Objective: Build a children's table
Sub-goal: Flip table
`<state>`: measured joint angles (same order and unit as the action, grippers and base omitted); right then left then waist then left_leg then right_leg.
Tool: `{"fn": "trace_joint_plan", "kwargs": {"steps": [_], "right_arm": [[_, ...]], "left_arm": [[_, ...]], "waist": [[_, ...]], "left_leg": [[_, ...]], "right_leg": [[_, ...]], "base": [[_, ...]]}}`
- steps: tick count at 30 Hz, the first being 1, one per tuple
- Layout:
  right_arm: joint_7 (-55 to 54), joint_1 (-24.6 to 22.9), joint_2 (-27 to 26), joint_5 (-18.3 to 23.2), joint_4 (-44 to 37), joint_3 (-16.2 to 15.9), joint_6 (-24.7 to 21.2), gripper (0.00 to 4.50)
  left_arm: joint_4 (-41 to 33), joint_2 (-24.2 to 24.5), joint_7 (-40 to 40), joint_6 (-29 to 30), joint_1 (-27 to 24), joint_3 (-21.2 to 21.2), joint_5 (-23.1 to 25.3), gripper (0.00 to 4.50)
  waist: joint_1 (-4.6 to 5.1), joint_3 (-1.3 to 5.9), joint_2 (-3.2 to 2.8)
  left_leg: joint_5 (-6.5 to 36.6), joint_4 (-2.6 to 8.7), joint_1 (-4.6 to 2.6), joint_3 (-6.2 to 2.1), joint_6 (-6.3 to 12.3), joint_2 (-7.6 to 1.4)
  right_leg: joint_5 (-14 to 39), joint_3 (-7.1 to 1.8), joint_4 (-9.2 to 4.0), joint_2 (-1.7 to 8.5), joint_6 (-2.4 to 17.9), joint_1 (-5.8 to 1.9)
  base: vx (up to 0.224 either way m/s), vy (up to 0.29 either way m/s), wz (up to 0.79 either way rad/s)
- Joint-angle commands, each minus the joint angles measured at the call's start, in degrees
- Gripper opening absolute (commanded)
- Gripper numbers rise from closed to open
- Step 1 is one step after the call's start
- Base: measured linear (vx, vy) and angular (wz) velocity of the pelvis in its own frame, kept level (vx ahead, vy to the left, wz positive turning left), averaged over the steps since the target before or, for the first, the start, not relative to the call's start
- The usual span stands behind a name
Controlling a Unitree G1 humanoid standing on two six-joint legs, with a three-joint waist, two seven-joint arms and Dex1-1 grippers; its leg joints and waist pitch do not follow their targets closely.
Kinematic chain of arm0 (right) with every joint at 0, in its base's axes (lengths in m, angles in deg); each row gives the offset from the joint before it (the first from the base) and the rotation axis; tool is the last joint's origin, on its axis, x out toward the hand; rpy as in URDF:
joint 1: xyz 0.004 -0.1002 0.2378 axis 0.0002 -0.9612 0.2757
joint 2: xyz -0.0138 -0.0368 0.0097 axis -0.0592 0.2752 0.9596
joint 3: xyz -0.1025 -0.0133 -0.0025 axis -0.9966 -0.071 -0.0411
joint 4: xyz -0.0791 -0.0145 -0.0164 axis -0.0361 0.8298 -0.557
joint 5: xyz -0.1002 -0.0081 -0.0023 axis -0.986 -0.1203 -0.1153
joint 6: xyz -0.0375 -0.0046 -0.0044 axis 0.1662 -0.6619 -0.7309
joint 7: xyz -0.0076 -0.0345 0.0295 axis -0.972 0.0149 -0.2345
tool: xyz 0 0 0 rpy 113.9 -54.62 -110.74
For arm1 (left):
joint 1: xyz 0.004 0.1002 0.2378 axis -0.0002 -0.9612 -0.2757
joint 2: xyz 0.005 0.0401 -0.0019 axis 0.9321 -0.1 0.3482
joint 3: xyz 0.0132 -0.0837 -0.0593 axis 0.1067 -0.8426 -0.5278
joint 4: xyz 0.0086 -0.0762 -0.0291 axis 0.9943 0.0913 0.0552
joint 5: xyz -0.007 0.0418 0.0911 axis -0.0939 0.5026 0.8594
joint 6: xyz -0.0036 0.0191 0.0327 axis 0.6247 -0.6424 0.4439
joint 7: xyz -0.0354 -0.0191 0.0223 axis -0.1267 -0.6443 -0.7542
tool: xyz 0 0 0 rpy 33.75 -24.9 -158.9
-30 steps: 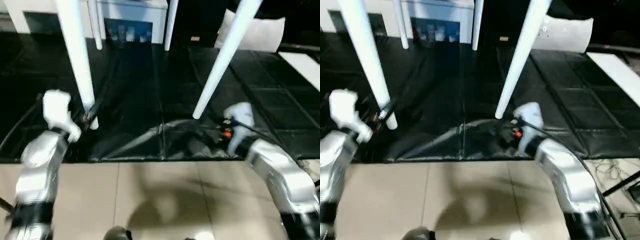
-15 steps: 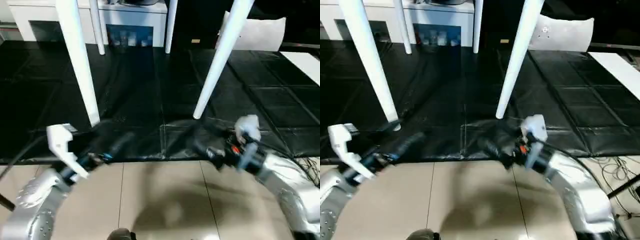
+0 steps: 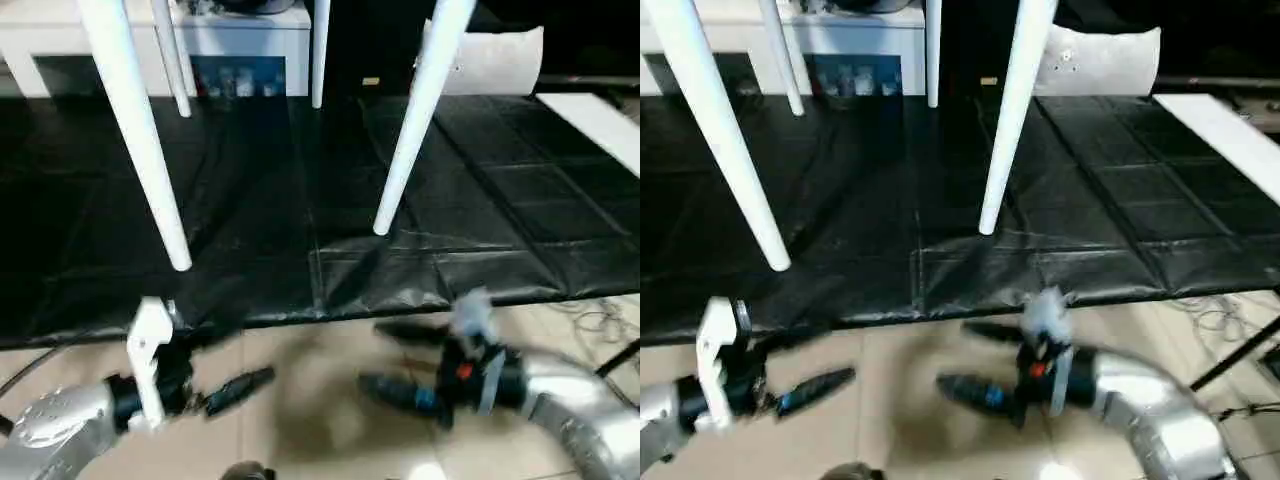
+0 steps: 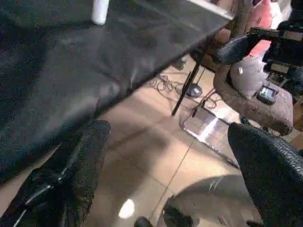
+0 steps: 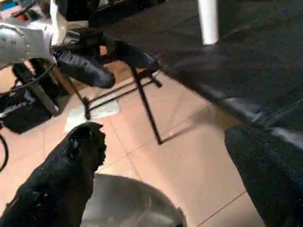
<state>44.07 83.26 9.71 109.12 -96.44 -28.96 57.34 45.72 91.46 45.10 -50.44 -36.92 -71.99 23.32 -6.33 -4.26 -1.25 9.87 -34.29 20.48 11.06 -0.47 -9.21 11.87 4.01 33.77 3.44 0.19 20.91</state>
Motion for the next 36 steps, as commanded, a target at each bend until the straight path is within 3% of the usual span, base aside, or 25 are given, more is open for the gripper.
{"fn": "trace_joint_plan", "kwargs": {"steps": [1,3,4,5,6,7,8,9,10,11,12,13,14,16,17,18,21,23,26,31,32,33,34,35,36], "right_arm": [[-0.3,0.2,-0.1,-2.6,2.3,-1.6,1.3,4.50],[-1.4,1.0,-1.0,-5.7,6.8,-4.1,2.5,4.50],[-3.0,1.8,-1.8,-8.5,10.4,-5.6,4.0,4.50],[-4.3,2.1,-2.5,-10.8,13.3,-6.8,5.5,4.50],[-5.5,2.3,-3.3,-12.2,15.9,-7.7,6.0,4.50],[-7.6,2.5,-4.6,-13.7,19.3,-8.3,6.2,4.50],[-8.5,2.6,-5.8,-13.5,21.1,-7.9,6.1,4.50],[-9.2,2.6,-6.7,-13.4,22.6,-7.4,6.6,4.50],[-9.6,2.6,-7.3,-13.3,23.6,-7.1,7.0,4.50],[-11.6,3.2,-8.2,-13.7,26.0,-6.5,7.2,4.50],[-16.4,4.7,-10.5,-14.7,31.8,-4.9,8.0,4.50],[-18.7,5.5,-11.6,-15.0,34.6,-4.0,8.5,4.50],[-20.8,6.6,-13.1,-14.7,38.4,-2.8,9.0,4.50],[-24.8,8.2,-15.4,-14.1,44.1,-0.4,10.2,4.50],[-26.7,9.0,-16.5,-13.7,46.9,0.8,10.5,4.50],[-31.6,10.7,-18.7,-13.0,53.0,3.5,12.0,4.50],[-37.2,12.2,-20.4,-12.4,59.7,5.9,13.3,4.50],[-42.1,13.1,-21.3,-12.0,65.0,7.5,13.5,4.50],[-46.8,14.4,-22.3,-13.0,71.4,8.8,13.9,4.50],[-50.0,14.9,-22.6,-15.9,76.9,7.7,13.1,4.50],[-50.4,15.0,-22.6,-16.3,77.5,7.8,13.6,4.50],[-52.0,15.3,-22.5,-18.3,79.8,7.6,16.0,4.50],[-52.5,15.4,-22.5,-19.1,81.0,7.3,17.3,4.50],[-52.6,15.4,-22.5,-19.3,81.4,7.3,17.6,4.50],[-52.6,15.4,-22.4,-19.5,82.1,7.2,18.1,4.50]], "left_arm": [[1.8,0.9,0.5,0.1,-0.3,0.4,1.1,4.43],[6.0,0.4,0.9,-0.8,-0.2,1.1,1.9,4.43],[8.8,-0.7,0.2,-1.1,0.2,1.2,2.5,4.43],[11.1,-1.6,-0.3,-1.5,0.3,1.3,3.0,4.43],[12.9,-2.3,-0.3,-0.4,0.3,1.5,2.5,4.43],[15.6,-3.0,0.0,0.8,0.4,1.7,1.9,4.43],[17.8,-3.3,-0.2,1.9,1.3,1.9,1.9,4.43],[20.0,-3.5,-0.5,3.0,2.3,2.4,2.3,4.43],[21.6,-3.7,-0.7,3.8,3.0,2.8,2.6,4.43],[26.4,-4.4,-1.5,3.3,7.2,4.3,5.0,4.43],[37.6,-6.7,-5.7,0.9,15.1,6.5,10.4,4.43],[42.9,-7.8,-8.4,-0.2,18.4,7.1,12.8,4.43],[47.7,-8.9,-8.6,-2.6,20.7,7.6,14.4,4.43],[54.5,-10.6,-7.5,-5.0,23.9,8.3,15.5,4.43],[56.6,-11.2,-7.4,-5.4,24.9,8.4,15.8,4.43],[61.8,-13.7,-8.6,-6.5,27.5,7.7,15.5,4.43],[66.8,-15.9,-14.2,-8.0,29.9,7.9,17.1,4.43],[69.9,-18.0,-21.5,-11.0,28.7,7.4,18.3,4.43],[74.2,-20.5,-28.3,-12.7,26.5,6.6,19.6,4.43],[79.1,-22.5,-34.6,-11.8,24.5,8.0,23.2,4.43],[79.7,-22.7,-34.9,-12.1,24.6,7.9,23.3,4.43],[81.7,-23.7,-37.0,-14.5,24.1,7.1,23.2,4.43],[82.2,-24.3,-38.9,-17.5,23.3,6.0,22.7,4.43],[82.3,-24.6,-39.7,-18.7,22.8,5.5,22.4,4.43],[82.5,-25.3,-41.5,-21.5,21.8,4.5,21.8,4.43]], "waist": [[0.03,1.60,-0.93],[0.04,1.25,-0.34],[0.15,0.79,-1.49],[0.65,0.83,-1.62],[0.66,0.85,-2.64],[-0.41,1.14,-2.63],[-5.12,1.18,-2.61],[-4.25,2.05,0.24],[-4.25,2.05,0.24],[-3.05,0.80,2.62],[-3.75,0.50,0.67],[-4.60,0.58,-0.40],[-4.26,1.39,-0.79],[-3.86,2.47,-1.81],[-3.09,3.26,-2.35],[-2.44,3.30,-2.71],[-0.11,3.66,-2.54],[1.61,4.33,-2.59],[3.33,4.94,-2.32],[4.19,4.39,-2.41],[4.15,4.33,-2.49],[4.26,4.08,-1.21],[3.99,3.76,-1.55],[3.90,3.42,-0.75],[3.78,3.46,-1.16]], "left_leg": [[41.0,5.60,-2.72,-4.51,-5.85,-4.23],[42.6,5.97,-2.72,-4.72,-5.88,-4.30],[45.2,6.43,-2.91,-4.68,-6.48,-4.34],[47.7,7.21,-2.70,-4.70,-6.79,-4.54],[50.3,8.11,-2.30,-4.50,-7.31,-4.95],[55.1,12.30,1.84,-3.74,-7.51,-6.61],[57.9,15.61,7.44,0.39,-7.49,-6.43],[42.3,10.61,2.05,2.34,-5.78,-4.10],[42.3,10.61,2.05,2.34,-5.78,-4.10],[12.8,-7.22,-4.78,-3.92,-3.29,0.05],[3.1,-6.59,0.03,-6.79,-1.60,1.75],[11.2,-2.84,-2.75,-6.75,-4.25,-0.81],[26.3,2.22,-3.48,-6.88,-5.52,-3.12],[29.4,4.42,-2.24,-7.00,-5.05,-4.23],[25.7,4.90,-1.84,-6.51,-4.42,-4.09],[20.4,5.44,-0.49,-6.45,-3.51,-4.23],[23.9,5.43,-0.51,-5.96,-4.70,-3.82],[14.0,4.86,0.82,-5.62,-2.33,-3.77],[6.1,3.61,1.05,-5.16,2.10,-3.28],[8.7,3.77,0.71,-4.80,5.16,-3.99],[9.6,3.94,0.65,-4.79,4.96,-4.23],[11.5,4.24,0.65,-4.51,4.36,-4.45],[14.5,4.37,0.34,-4.27,2.96,-4.54],[16.7,4.68,0.18,-3.95,1.76,-4.71],[16.8,4.61,0.28,-4.03,1.30,-4.73]], "right_leg": [[42.9,-2.45,-7.45,6.20,2.1,1.33],[43.2,-1.77,-7.30,6.08,1.8,1.19],[42.6,-1.18,-7.56,5.66,1.7,1.53],[39.8,-0.13,-7.38,4.81,1.7,0.76],[37.1,0.56,-6.36,4.12,2.1,0.19],[25.5,0.66,2.13,2.31,3.7,-3.67],[15.6,0.55,10.49,0.33,3.8,-5.88],[34.5,-4.65,7.74,1.59,1.4,-1.08],[34.5,-4.65,7.74,1.59,1.4,-1.08],[62.2,-9.05,-8.55,10.51,1.0,7.42],[59.9,-11.94,-8.35,8.57,4.0,2.04],[50.8,-8.47,-6.52,6.54,6.4,2.57],[36.9,-6.32,-2.77,3.31,8.3,2.50],[23.5,-6.21,-1.06,3.83,10.8,0.67],[14.8,-6.02,-1.24,5.06,12.4,-0.59],[8.9,-5.42,-1.20,5.43,12.7,-1.54],[12.2,-5.03,-2.12,6.37,13.7,-1.71],[0.1,-4.78,-1.56,6.43,14.8,-2.77],[-11.9,-4.20,-0.99,6.32,15.9,-3.11],[-4.9,-4.04,-2.02,6.47,17.0,-2.81],[-3.6,-4.05,-2.08,6.50,17.2,-2.75],[0.0,-4.10,-2.39,6.37,17.5,-2.56],[5.4,-4.11,-2.92,6.59,17.4,-2.26],[10.4,-4.31,-3.43,6.58,16.6,-2.15],[11.7,-4.39,-3.29,6.75,16.3,-2.23]], "base": [[0.000,0.000,0.00],[0.000,0.000,0.00],[0.000,0.000,0.00],[0.000,0.000,0.00],[-0.051,0.015,-0.08],[-0.051,0.015,-0.08],[-0.075,-0.017,0.08],[-0.028,-0.100,0.17],[-0.028,-0.100,0.17],[0.032,-0.137,0.12],[0.000,0.000,0.00],[0.000,0.000,0.00],[-0.064,0.005,0.16],[0.000,0.000,0.00],[0.000,0.000,0.00],[0.030,0.065,-0.16],[0.018,0.046,-0.08],[0.030,0.005,-0.01],[0.076,-0.002,-0.01],[0.000,0.000,0.00],[0.000,0.000,0.00],[0.000,0.000,0.00],[0.000,0.000,0.00],[0.000,0.000,0.00],[0.000,0.000,0.00]]}}
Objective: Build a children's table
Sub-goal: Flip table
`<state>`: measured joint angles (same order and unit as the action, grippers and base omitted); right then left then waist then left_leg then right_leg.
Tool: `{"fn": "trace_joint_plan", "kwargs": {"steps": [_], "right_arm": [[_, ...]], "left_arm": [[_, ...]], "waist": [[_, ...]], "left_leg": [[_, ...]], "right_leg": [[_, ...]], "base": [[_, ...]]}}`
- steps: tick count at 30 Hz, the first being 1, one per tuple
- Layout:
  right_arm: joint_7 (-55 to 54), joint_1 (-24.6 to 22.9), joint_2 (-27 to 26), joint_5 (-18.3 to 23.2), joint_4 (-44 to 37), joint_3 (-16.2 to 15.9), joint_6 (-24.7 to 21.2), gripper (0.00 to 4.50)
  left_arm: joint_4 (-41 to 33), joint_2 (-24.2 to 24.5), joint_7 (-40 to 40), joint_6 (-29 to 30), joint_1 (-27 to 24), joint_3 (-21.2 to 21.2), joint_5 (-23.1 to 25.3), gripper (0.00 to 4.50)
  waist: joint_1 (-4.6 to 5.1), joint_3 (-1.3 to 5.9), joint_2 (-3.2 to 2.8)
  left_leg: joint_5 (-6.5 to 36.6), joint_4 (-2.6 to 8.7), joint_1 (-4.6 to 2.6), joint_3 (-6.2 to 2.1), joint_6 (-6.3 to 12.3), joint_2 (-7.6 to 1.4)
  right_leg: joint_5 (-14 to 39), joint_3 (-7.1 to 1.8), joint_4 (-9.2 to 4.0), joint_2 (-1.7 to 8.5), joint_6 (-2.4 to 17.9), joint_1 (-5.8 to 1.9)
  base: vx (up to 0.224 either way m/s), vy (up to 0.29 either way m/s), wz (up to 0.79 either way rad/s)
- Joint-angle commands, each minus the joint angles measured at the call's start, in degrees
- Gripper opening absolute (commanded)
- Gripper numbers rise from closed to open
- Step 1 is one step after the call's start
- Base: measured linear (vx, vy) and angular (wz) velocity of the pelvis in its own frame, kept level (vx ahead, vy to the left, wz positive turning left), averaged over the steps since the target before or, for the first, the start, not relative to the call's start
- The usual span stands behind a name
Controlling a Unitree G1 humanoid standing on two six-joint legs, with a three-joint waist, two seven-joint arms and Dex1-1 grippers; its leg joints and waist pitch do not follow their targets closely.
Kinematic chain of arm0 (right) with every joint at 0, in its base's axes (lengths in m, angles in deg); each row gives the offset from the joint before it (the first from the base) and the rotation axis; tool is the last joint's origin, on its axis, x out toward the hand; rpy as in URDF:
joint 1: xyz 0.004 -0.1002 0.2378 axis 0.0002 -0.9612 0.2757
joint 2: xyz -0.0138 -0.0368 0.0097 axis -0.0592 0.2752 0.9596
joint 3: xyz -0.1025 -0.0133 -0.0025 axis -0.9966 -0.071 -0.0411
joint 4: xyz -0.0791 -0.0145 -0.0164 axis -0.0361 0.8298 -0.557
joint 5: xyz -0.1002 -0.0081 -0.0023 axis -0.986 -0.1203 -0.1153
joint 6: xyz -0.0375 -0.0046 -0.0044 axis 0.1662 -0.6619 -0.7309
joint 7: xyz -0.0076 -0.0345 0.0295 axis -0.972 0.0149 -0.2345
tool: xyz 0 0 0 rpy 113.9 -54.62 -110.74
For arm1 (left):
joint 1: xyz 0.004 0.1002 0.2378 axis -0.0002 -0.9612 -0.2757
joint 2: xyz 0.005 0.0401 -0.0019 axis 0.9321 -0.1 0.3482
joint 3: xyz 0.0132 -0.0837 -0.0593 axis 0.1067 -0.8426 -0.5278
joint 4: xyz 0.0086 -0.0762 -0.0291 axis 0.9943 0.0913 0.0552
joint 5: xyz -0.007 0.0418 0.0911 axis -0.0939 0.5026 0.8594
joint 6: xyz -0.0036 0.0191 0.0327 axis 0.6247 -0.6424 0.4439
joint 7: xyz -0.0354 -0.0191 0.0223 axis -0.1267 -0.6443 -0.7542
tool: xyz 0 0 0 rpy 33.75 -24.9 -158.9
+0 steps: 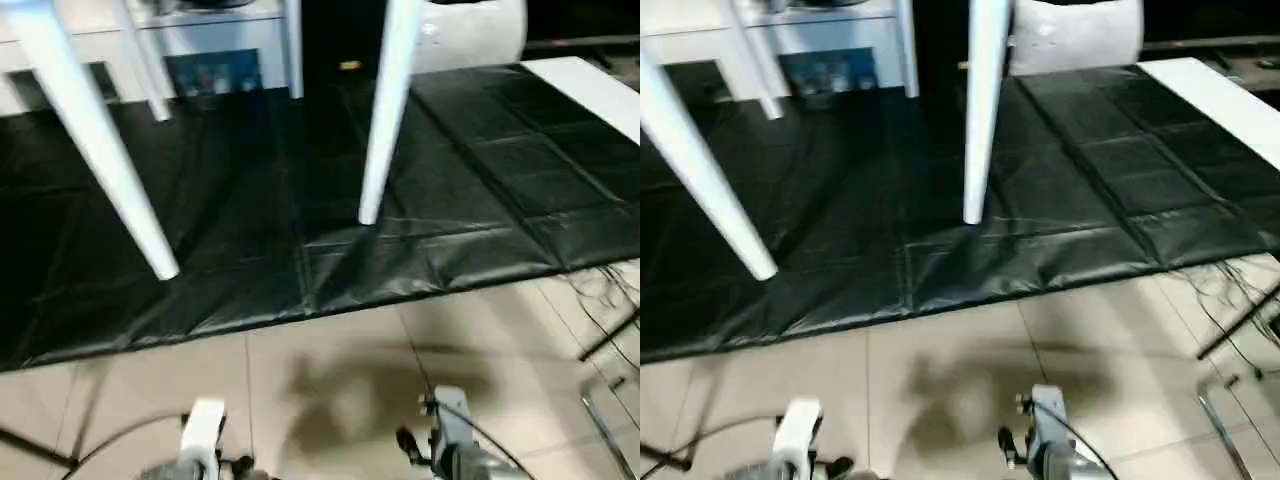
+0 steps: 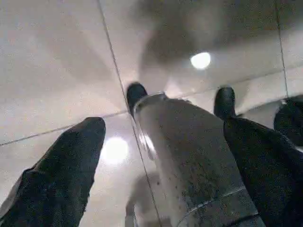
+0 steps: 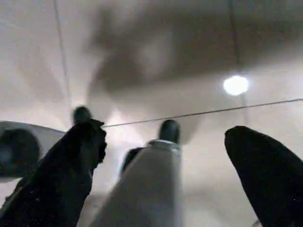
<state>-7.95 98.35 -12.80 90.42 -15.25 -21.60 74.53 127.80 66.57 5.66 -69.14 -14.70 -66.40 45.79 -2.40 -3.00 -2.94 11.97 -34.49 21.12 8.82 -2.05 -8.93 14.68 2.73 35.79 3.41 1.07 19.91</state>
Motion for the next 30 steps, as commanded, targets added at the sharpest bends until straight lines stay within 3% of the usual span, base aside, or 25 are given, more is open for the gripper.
{"fn": "trace_joint_plan", "kwargs": {"steps": [1,2,3,5,6,7,9,10,18,19,20,21,24,26,30], "right_arm": [[-0.5,0.3,0.1,-0.8,1.1,-0.2,1.0,4.50],[-0.5,0.3,0.1,-0.8,1.1,-0.2,1.0,4.50],[-0.9,0.2,0.2,-1.3,2.0,-0.1,2.3,4.50],[-1.3,0.2,0.2,-1.8,2.9,0.1,3.3,4.50],[-1.9,0.3,0.1,-2.3,3.3,0.1,3.8,4.50],[-1.9,0.3,0.1,-2.3,3.3,0.1,3.8,4.50],[-2.4,0.4,0.1,-2.6,3.6,0.0,4.1,4.50],[-2.3,0.4,0.4,-2.8,3.7,0.0,4.5,4.50],[-1.0,1.0,1.3,-3.8,5.2,1.2,6.1,4.50],[-1.0,1.0,1.3,-4.0,5.4,1.4,6.3,4.50],[-0.7,1.0,1.2,-3.9,5.6,1.8,6.4,4.50],[-0.5,1.0,1.1,-3.9,5.7,2.0,6.4,4.50],[0.1,1.0,1.0,-3.7,5.7,2.5,7.1,4.50],[0.5,1.1,1.2,-3.9,5.8,2.7,7.4,4.50],[1.0,1.3,1.1,-3.5,6.2,3.5,6.6,4.50]], "left_arm": [[0.4,-0.6,-2.6,-3.6,-0.8,-1.4,-0.8,4.43],[0.4,-0.6,-2.6,-3.6,-0.8,-1.4,-0.8,4.43],[0.1,-1.7,-4.8,-6.6,-3.4,-0.6,0.6,4.43],[0.0,-2.4,-6.1,-8.4,-4.8,-0.2,1.8,4.43],[-0.1,-3.1,-6.9,-10.7,-6.2,-0.6,1.9,4.43],[-0.1,-3.1,-6.9,-10.7,-6.2,-0.6,1.9,4.43],[0.2,-3.6,-7.4,-12.3,-6.8,-1.1,1.8,4.43],[0.4,-4.1,-8.7,-14.4,-8.3,0.7,3.8,4.43],[2.2,-7.3,-9.6,-22.1,-14.5,1.9,6.1,4.43],[2.3,-6.6,-8.9,-21.6,-12.7,1.4,6.0,4.43],[2.4,-5.7,-8.1,-20.6,-10.6,0.7,5.6,4.43],[2.5,-5.1,-7.6,-19.8,-9.0,0.2,5.3,4.43],[2.6,-4.2,-5.4,-20.5,-7.3,0.0,5.5,4.43],[2.4,-4.1,-4.5,-21.4,-6.5,-0.2,5.8,4.43],[2.2,-3.1,-4.1,-21.3,-5.0,-0.2,6.3,4.43]], "waist": [[-0.15,2.09,0.39],[-0.09,1.92,0.31],[0.08,2.00,1.52],[0.08,1.84,1.26],[0.13,1.93,1.68],[0.06,2.00,1.50],[0.10,2.09,1.74],[0.16,2.09,2.13],[0.28,2.26,1.74],[0.34,2.20,1.93],[0.20,2.03,1.32],[0.21,2.06,1.52],[0.15,1.76,1.11],[0.06,2.10,0.86],[0.14,2.11,0.70]], "left_leg": [[15.4,5.00,-0.42,-1.69,2.42,-5.10],[16.9,5.25,-0.53,-1.68,1.61,-5.25],[17.3,5.42,-0.36,-1.61,1.37,-5.33],[17.0,5.58,-0.12,-1.66,1.40,-5.29],[16.9,5.53,-0.34,-1.56,1.47,-5.41],[16.3,5.46,-0.30,-1.46,1.59,-5.29],[16.3,5.49,-0.31,-1.39,1.91,-5.24],[16.3,5.45,-0.27,-1.34,2.19,-5.31],[14.3,5.42,-0.23,-1.11,3.62,-5.42],[14.2,5.42,-0.14,-1.05,3.96,-5.33],[14.5,5.48,-0.21,-1.04,3.94,-5.21],[15.2,5.43,-0.38,-0.98,3.80,-5.21],[17.3,5.70,-0.58,-1.03,2.58,-5.37],[16.3,5.67,-0.49,-1.15,2.37,-5.44],[15.0,5.69,-0.46,-1.02,2.80,-5.55]], "right_leg": [[10.2,-3.15,-5.48,6.72,14.9,-1.12],[12.0,-3.27,-5.64,6.58,14.1,-0.85],[12.4,-3.38,-5.73,6.51,13.3,-0.89],[13.6,-3.42,-5.65,6.69,12.2,-0.79],[12.9,-3.61,-5.90,6.67,11.9,-0.53],[11.2,-3.67,-5.74,6.59,12.2,-0.50],[10.3,-3.63,-5.65,6.52,12.1,-0.54],[9.9,-3.64,-5.69,6.50,11.9,-0.53],[6.1,-3.48,-5.55,6.38,12.1,-0.67],[5.9,-3.47,-5.49,6.31,12.1,-0.65],[6.6,-3.50,-5.54,6.36,12.0,-0.48],[8.2,-3.59,-5.75,6.46,11.9,-0.40],[11.4,-3.67,-6.20,6.49,11.5,-0.16],[9.3,-3.68,-5.82,6.51,11.9,-0.36],[2.3,-3.49,-5.25,6.33,13.6,-0.55]], "base": [[0.000,0.000,0.00],[0.000,0.000,0.00],[0.000,0.000,0.00],[0.000,0.000,0.00],[0.000,0.000,0.00],[0.000,0.000,0.00],[0.000,0.000,0.00],[0.000,0.000,0.00],[0.000,0.000,0.00],[0.000,0.000,0.00],[0.000,0.000,0.00],[0.000,0.000,0.00],[0.000,0.000,0.00],[0.000,0.000,0.00],[0.000,0.000,0.00]]}}
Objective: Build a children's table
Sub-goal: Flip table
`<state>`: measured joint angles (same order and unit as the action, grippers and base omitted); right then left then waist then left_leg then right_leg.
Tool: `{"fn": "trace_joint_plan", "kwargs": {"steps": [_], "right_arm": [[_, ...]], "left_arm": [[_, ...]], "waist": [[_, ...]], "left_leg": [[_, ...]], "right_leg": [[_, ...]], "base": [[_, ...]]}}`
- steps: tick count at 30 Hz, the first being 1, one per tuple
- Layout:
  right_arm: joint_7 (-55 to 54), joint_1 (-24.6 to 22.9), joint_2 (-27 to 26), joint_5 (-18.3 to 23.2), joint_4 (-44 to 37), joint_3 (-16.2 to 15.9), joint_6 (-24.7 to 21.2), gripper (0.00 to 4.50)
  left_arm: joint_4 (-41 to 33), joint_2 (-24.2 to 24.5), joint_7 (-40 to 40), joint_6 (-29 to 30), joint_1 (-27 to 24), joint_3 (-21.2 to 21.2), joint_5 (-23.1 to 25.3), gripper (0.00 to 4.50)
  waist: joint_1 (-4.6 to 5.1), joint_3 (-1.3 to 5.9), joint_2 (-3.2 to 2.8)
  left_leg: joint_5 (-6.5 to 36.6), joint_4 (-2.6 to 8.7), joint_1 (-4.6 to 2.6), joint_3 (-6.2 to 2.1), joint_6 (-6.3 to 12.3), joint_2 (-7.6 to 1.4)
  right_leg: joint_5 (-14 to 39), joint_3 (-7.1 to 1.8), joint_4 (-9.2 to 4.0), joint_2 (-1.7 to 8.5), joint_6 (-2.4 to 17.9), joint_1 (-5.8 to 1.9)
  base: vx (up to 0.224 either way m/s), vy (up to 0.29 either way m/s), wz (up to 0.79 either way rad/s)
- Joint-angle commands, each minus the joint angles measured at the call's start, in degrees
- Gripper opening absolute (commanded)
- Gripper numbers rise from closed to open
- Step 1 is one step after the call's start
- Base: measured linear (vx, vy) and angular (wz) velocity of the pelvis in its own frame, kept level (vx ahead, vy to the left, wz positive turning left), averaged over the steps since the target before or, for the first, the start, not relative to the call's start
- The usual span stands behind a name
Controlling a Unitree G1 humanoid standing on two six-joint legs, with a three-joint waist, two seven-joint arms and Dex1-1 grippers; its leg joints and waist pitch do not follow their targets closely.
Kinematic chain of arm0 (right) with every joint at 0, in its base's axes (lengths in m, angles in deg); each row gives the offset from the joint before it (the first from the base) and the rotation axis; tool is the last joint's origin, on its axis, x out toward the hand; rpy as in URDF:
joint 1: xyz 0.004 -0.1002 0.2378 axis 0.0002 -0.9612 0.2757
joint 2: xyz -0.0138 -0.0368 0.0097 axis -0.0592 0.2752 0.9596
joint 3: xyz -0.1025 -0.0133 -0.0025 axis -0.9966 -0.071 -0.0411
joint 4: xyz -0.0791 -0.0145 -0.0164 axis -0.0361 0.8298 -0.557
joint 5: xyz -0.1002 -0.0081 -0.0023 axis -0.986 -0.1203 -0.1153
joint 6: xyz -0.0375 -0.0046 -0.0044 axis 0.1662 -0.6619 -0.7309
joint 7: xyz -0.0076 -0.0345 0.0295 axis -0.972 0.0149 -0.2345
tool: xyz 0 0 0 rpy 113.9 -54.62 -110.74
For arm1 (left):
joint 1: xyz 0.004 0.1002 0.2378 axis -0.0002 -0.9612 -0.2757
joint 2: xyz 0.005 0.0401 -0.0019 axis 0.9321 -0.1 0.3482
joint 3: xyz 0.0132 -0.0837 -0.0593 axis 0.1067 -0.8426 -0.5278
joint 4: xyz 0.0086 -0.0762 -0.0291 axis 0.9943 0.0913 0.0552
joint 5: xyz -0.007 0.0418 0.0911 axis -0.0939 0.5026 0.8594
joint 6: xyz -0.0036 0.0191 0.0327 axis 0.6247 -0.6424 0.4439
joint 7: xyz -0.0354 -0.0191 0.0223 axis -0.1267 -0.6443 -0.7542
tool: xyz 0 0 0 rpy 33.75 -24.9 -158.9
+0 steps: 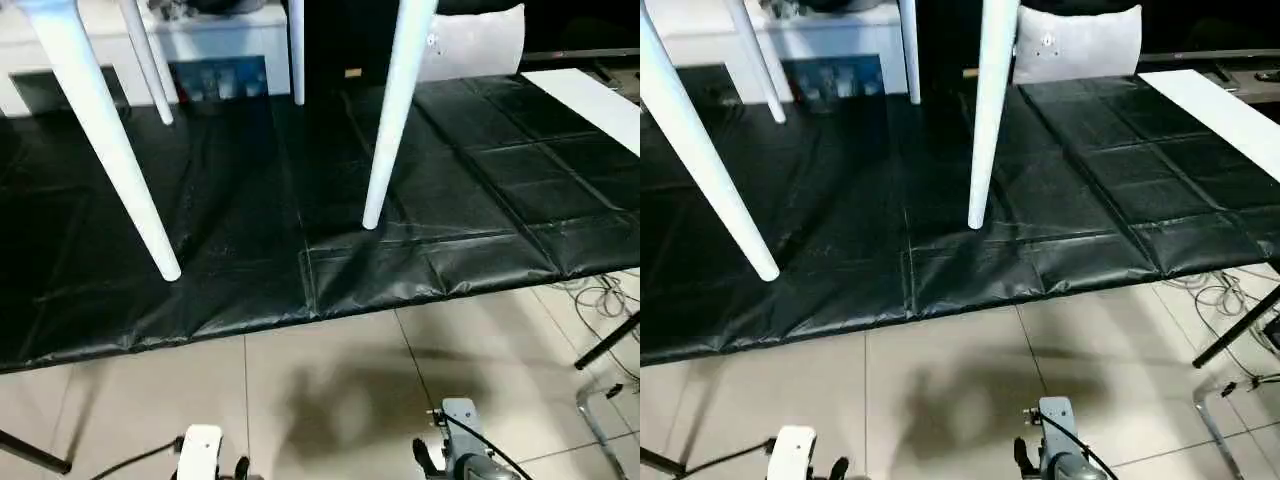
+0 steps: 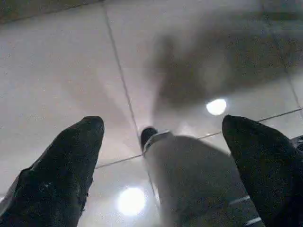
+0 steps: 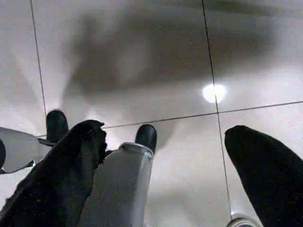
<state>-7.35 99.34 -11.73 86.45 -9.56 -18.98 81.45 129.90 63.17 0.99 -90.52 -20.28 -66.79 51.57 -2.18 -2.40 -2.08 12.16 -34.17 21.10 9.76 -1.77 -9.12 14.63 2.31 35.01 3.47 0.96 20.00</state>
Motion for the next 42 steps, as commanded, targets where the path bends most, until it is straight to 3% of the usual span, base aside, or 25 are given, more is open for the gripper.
{"fn": "trace_joint_plan", "kwargs": {"steps": [1,4,6,7,13,14,15,16,17,18,19,20,21,22,24,26,29,32,39,40,42], "right_arm": [[0.7,0.4,-0.2,0.3,0.7,1.4,-0.9,4.50],[1.6,0.3,-0.3,-1.1,0.9,0.7,-0.8,4.50],[1.6,0.1,-0.4,-1.7,1.0,0.6,-0.4,4.50],[1.4,0.1,-0.4,-1.7,1.0,0.7,-0.3,4.50],[1.3,0.2,-0.6,-2.4,1.1,1.2,-0.3,4.50],[1.4,0.2,-0.6,-2.6,1.1,1.2,-0.2,4.50],[1.4,0.3,-0.6,-2.9,1.0,1.2,-0.1,4.50],[1.4,0.3,-0.7,-3.2,1.0,1.1,0.1,4.50],[1.4,0.4,-0.7,-3.3,1.0,1.1,0.2,4.50],[1.6,0.5,-0.7,-3.4,1.0,1.0,0.4,4.50],[1.7,0.7,-0.8,-3.6,1.0,0.9,0.6,4.50],[1.7,0.7,-0.8,-3.7,1.0,0.8,0.6,4.50],[1.8,0.9,-0.9,-4.0,1.0,0.5,0.8,4.50],[2.0,1.0,-1.0,-4.3,1.0,0.2,0.9,4.50],[2.1,1.2,-1.3,-5.3,1.0,-0.3,0.8,4.50],[2.0,1.3,-1.5,-5.8,1.1,-0.4,0.6,4.50],[1.6,1.3,-2.0,-6.4,1.3,-0.5,0.5,4.50],[1.7,1.2,-2.1,-6.6,1.3,-0.4,0.6,4.50],[1.7,1.1,-1.9,-7.1,1.4,0.1,0.1,4.50],[1.6,1.1,-1.9,-6.9,1.4,0.4,0.0,4.50],[1.4,1.1,-2.0,-6.7,1.4,0.8,0.0,4.50]], "left_arm": [[0.7,0.9,1.5,2.1,1.6,0.5,0.8,4.43],[2.1,1.3,4.3,6.9,2.2,3.0,3.3,4.43],[2.2,1.0,5.9,6.3,1.2,4.8,5.1,4.43],[2.0,0.5,5.6,5.5,0.6,4.4,4.9,4.43],[1.7,-2.6,5.2,4.6,-3.3,2.0,2.2,4.43],[3.8,0.5,7.7,14.2,11.3,-0.4,0.5,4.43],[4.6,2.0,8.7,18.6,19.4,-2.2,-0.7,4.43],[4.6,2.6,7.6,18.9,22.8,-4.4,-2.6,4.43],[4.5,2.6,6.5,18.3,23.3,-5.6,-3.7,4.43],[4.2,2.6,4.1,17.4,23.8,-7.9,-5.5,4.43],[4.1,2.8,3.7,17.3,23.7,-8.3,-5.7,4.43],[4.1,2.8,3.8,17.4,23.7,-8.3,-5.7,4.43],[4.0,3.0,4.6,18.1,23.4,-7.9,-5.2,4.43],[3.9,3.2,6.3,19.4,22.7,-6.0,-3.3,4.43],[3.5,3.6,10.3,20.4,21.0,-1.4,1.1,4.43],[4.8,3.7,11.2,21.8,20.9,0.0,2.5,4.43],[6.2,3.4,11.1,23.4,20.2,0.0,3.0,4.43],[5.8,2.9,8.8,20.8,18.0,0.4,3.7,4.43],[4.7,0.4,7.3,20.5,13.9,-2.0,1.7,4.43],[4.5,0.2,6.8,19.9,13.5,-2.7,1.2,4.43],[4.2,-0.1,5.7,18.9,13.1,-3.4,0.8,4.43]], "waist": [[-0.12,1.57,-0.32],[-0.18,1.45,-0.36],[-0.01,1.45,-0.19],[0.00,1.41,-0.51],[0.12,0.95,-0.48],[0.26,0.25,-0.30],[-0.40,1.06,-0.78],[-1.61,1.40,-0.99],[-1.90,1.20,-1.13],[-2.19,1.09,-0.44],[-1.85,1.34,-0.39],[-1.44,1.33,0.31],[-1.18,2.08,-0.16],[-1.07,2.55,-0.21],[-1.05,2.27,-0.03],[-1.19,2.26,-0.03],[-1.61,1.73,-0.15],[-1.48,1.55,-0.09],[-1.39,1.25,0.18],[-1.32,1.27,0.78],[-1.49,1.29,0.36]], "left_leg": [[14.7,5.35,-0.43,-2.00,2.59,-5.32],[14.2,5.30,-0.50,-1.93,2.65,-5.26],[13.7,5.21,-0.32,-1.95,3.13,-5.27],[13.8,5.16,-0.40,-1.96,3.16,-5.32],[15.8,5.32,-0.29,-1.85,3.31,-5.35],[18.0,5.64,-0.54,-1.48,2.71,-4.89],[18.2,5.09,-1.62,-1.27,1.95,-4.60],[18.1,4.60,-2.88,-1.19,0.92,-4.92],[17.5,4.54,-2.48,-1.17,0.51,-5.07],[12.8,5.31,-0.66,-1.29,0.85,-5.35],[8.0,5.49,0.36,-1.39,1.61,-5.15],[6.9,5.23,0.73,-1.41,2.82,-4.76],[6.2,4.47,0.02,-1.09,4.32,-4.73],[3.8,3.86,0.09,-0.96,6.38,-4.73],[1.4,3.67,0.46,-0.88,9.35,-5.04],[2.3,3.64,0.38,-0.77,9.55,-5.12],[7.4,4.31,0.02,-0.69,7.14,-5.45],[10.0,4.74,0.06,-0.86,5.39,-5.59],[11.9,4.99,-0.08,-0.76,3.87,-5.54],[11.6,4.98,-0.03,-0.72,4.04,-5.50],[11.3,4.95,-0.09,-0.78,4.12,-5.56]], "right_leg": [[1.9,-3.07,-4.39,6.37,14.0,-0.71],[1.3,-3.00,-4.33,6.41,14.3,-0.72],[1.6,-3.06,-4.44,6.63,14.3,-0.95],[1.8,-3.07,-4.48,6.72,14.5,-0.86],[7.1,-3.20,-5.02,6.65,14.7,-0.69],[11.8,-3.13,-5.43,6.10,13.7,0.02],[13.5,-3.25,-5.46,6.17,13.5,0.22],[15.0,-3.82,-5.97,6.83,13.7,1.05],[13.7,-3.91,-5.96,7.04,14.3,0.87],[8.1,-3.19,-5.05,6.85,14.7,-0.55],[0.7,-2.28,-3.60,5.94,14.3,-1.20],[-1.9,-2.14,-3.37,5.74,13.8,-1.20],[-4.9,-2.39,-3.33,6.19,14.5,-0.97],[-9.1,-2.47,-2.95,6.29,15.7,-0.86],[-13.8,-2.12,-2.61,6.06,16.1,-0.44],[-12.7,-2.09,-2.68,6.19,16.3,-0.40],[-5.0,-2.27,-3.51,6.29,16.5,-0.11],[-1.3,-2.50,-3.93,6.39,15.9,-0.19],[3.1,-2.87,-4.53,6.55,15.1,-0.11],[3.1,-2.88,-4.59,6.49,14.9,-0.17],[3.4,-2.93,-4.57,6.65,14.9,-0.07]], "base": [[0.000,0.000,0.00],[0.000,0.000,0.00],[0.000,0.000,0.00],[0.000,0.000,0.00],[0.000,0.000,0.00],[0.000,0.000,0.00],[-0.060,-0.035,0.18],[-0.060,-0.035,0.18],[-0.088,-0.054,0.14],[0.000,0.000,0.00],[0.000,0.000,0.00],[0.000,0.000,0.00],[0.000,0.000,0.00],[0.000,0.000,0.00],[0.000,0.000,0.00],[0.000,0.000,0.00],[0.000,0.000,0.00],[0.000,0.000,0.00],[0.000,0.000,0.00],[0.000,0.000,0.00],[0.000,0.000,0.00]]}}
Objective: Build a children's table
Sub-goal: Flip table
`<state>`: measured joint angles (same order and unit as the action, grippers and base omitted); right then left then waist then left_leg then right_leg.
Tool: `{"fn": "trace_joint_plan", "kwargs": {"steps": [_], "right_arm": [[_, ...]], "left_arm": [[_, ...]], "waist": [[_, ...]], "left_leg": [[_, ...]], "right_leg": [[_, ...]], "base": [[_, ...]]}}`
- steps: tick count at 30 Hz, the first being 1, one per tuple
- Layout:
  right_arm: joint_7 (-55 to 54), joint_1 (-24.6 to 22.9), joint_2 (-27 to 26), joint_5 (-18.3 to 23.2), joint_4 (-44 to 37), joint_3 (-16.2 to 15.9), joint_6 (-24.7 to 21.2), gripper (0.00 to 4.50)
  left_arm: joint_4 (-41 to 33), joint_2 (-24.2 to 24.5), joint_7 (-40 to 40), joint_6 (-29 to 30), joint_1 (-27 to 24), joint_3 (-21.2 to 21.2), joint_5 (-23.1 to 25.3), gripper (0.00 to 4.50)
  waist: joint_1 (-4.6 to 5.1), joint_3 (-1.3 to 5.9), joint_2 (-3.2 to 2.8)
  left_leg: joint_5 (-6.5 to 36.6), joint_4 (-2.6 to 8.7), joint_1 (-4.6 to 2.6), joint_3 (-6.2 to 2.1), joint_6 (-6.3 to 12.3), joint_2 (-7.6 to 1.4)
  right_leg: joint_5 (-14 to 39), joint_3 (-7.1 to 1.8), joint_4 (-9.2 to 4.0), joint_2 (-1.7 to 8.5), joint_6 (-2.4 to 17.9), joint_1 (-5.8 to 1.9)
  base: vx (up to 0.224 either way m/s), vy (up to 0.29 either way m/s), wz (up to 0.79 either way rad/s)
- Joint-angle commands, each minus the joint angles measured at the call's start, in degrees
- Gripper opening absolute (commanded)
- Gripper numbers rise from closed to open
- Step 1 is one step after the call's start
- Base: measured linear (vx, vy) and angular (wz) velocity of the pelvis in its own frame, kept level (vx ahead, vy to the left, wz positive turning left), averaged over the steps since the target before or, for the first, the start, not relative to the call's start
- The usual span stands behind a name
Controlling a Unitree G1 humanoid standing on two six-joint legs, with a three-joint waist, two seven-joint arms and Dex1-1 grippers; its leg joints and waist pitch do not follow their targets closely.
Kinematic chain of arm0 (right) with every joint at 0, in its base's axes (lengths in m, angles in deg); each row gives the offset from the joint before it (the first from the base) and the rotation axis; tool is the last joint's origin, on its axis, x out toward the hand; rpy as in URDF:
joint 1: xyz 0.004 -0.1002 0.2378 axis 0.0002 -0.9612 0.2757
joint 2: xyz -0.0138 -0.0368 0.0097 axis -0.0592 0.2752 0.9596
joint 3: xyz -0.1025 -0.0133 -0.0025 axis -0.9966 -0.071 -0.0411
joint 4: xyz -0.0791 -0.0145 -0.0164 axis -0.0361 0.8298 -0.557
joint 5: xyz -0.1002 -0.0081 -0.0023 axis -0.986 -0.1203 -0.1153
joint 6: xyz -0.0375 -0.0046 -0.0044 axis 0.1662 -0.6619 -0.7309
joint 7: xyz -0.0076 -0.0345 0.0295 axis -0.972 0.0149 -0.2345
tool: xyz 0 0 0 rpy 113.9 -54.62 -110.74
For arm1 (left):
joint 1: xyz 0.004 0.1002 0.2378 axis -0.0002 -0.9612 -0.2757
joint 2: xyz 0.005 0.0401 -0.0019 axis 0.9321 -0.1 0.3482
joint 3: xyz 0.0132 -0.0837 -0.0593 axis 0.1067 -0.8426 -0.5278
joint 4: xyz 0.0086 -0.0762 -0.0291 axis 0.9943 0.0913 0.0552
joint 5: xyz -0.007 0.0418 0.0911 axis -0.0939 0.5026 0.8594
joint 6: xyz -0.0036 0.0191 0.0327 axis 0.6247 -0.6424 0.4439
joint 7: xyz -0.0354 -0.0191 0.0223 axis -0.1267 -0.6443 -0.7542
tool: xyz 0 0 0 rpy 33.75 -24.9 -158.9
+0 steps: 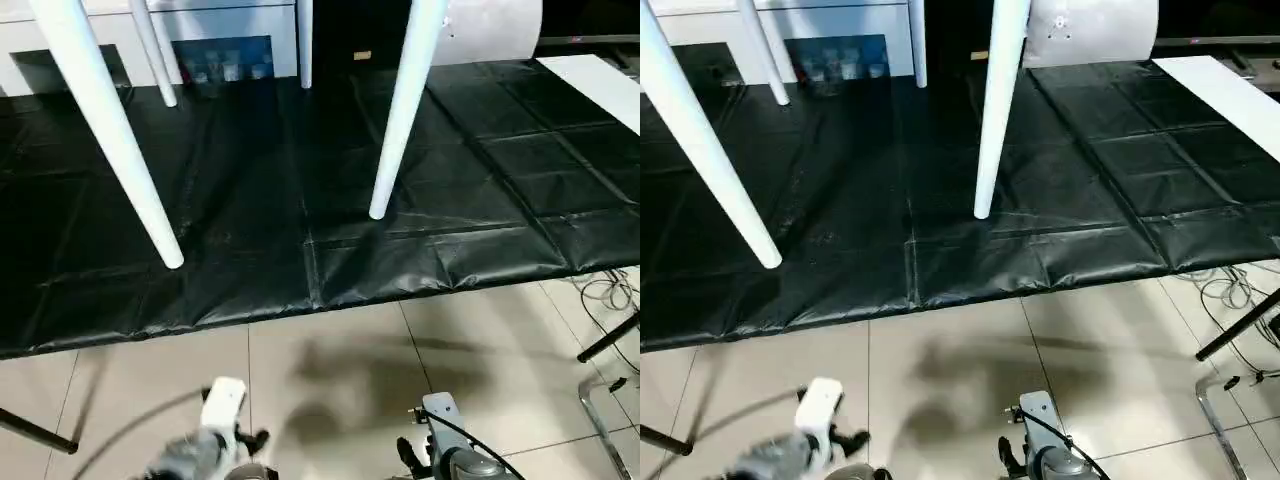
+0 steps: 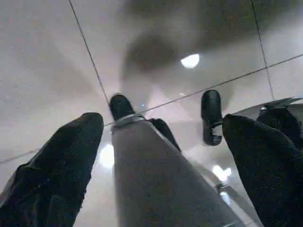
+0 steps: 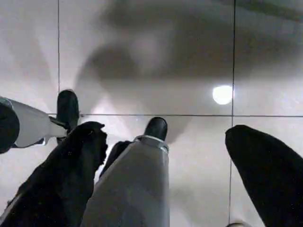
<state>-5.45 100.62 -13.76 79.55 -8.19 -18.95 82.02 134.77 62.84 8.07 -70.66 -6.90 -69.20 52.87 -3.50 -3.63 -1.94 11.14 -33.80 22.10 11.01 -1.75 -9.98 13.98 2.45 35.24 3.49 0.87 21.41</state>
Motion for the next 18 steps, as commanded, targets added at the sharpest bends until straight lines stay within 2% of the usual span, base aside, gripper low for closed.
{"fn": "trace_joint_plan", "kwargs": {"steps": [1,4,10,18], "right_arm": [[-0.6,-0.2,-0.1,0.4,0.0,1.0,-0.6,4.50],[-0.9,-0.1,-0.5,0.9,0.1,1.8,-1.2,4.50],[-1.3,0.0,-1.3,1.0,0.3,2.4,-2.5,4.50],[-1.3,0.0,-1.3,1.0,0.3,2.4,-2.5,4.50]], "left_arm": [[-0.8,0.1,-2.3,-1.6,-0.6,-1.4,-0.8,4.43],[0.6,-0.1,-4.7,-1.4,0.6,-2.3,-1.1,4.43],[1.9,-0.2,-5.9,-1.3,1.1,-3.0,-0.7,4.43],[1.9,-0.2,-5.9,-1.3,1.1,-3.0,-0.7,4.43]], "waist": [[-0.11,2.48,0.25],[-0.05,2.55,0.50],[-0.19,2.73,0.40],[-0.20,2.65,0.41]], "left_leg": [[12.5,4.65,-1.06,-2.04,3.99,-4.73],[12.2,4.70,-1.13,-2.00,4.05,-4.73],[10.4,4.47,-1.08,-2.01,4.61,-4.66],[11.2,4.54,-1.14,-1.99,4.05,-4.69]], "right_leg": [[3.9,-3.06,-4.77,6.47,14.8,-1.46],[2.3,-3.02,-4.59,6.31,14.9,-1.48],[-0.1,-3.00,-4.33,6.50,15.2,-1.61],[1.3,-3.06,-4.46,6.49,15.1,-1.58]], "base": [[0.000,0.000,0.00],[0.000,0.000,0.00],[0.000,0.000,0.00],[0.000,0.000,0.00]]}}
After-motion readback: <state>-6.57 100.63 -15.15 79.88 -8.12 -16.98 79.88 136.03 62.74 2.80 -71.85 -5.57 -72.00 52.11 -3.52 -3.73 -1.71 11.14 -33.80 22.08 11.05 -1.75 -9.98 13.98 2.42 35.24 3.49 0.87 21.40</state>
